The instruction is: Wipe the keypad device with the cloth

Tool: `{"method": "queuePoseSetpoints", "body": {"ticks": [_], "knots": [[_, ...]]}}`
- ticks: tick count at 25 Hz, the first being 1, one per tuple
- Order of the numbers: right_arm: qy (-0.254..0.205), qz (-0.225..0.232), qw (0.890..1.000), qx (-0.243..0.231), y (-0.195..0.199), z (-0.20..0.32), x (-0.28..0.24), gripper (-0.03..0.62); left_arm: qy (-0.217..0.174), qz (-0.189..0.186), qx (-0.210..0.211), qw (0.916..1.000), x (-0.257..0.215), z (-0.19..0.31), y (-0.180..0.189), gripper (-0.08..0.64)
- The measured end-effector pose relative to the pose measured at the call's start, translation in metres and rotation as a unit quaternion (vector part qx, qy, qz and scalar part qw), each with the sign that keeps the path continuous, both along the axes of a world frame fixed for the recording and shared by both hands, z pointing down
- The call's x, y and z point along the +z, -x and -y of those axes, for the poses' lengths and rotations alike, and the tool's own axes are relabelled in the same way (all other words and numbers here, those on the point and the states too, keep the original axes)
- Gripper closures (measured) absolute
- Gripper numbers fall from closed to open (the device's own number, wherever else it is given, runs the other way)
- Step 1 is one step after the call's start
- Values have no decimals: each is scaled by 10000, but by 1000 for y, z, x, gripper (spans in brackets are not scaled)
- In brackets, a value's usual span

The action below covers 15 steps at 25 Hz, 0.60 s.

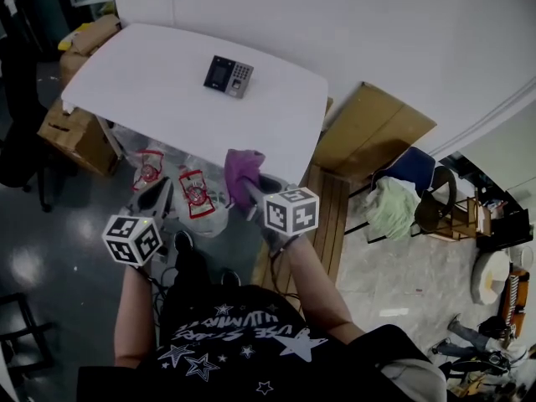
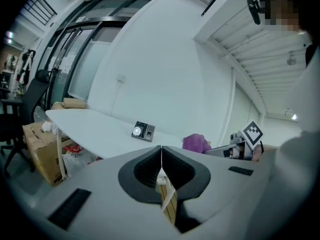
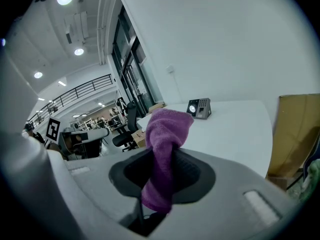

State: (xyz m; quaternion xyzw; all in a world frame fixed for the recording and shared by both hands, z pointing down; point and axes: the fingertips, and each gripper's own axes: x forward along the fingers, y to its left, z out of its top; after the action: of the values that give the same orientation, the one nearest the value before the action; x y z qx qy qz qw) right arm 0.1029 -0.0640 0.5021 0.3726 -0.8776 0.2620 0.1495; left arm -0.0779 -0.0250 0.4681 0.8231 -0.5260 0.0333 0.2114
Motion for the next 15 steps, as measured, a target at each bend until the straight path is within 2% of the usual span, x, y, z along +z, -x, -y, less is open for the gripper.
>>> {"method": "queuePoseSetpoints", "body": {"ticks": [9,15], "knots": [[60,-135,9993,357,28,62,6,494,49,-143,368,9992,9,75,29,551],[20,-150,9977,659,60,118,0,494,6,-102,691,9976,5,135,58,551]]}}
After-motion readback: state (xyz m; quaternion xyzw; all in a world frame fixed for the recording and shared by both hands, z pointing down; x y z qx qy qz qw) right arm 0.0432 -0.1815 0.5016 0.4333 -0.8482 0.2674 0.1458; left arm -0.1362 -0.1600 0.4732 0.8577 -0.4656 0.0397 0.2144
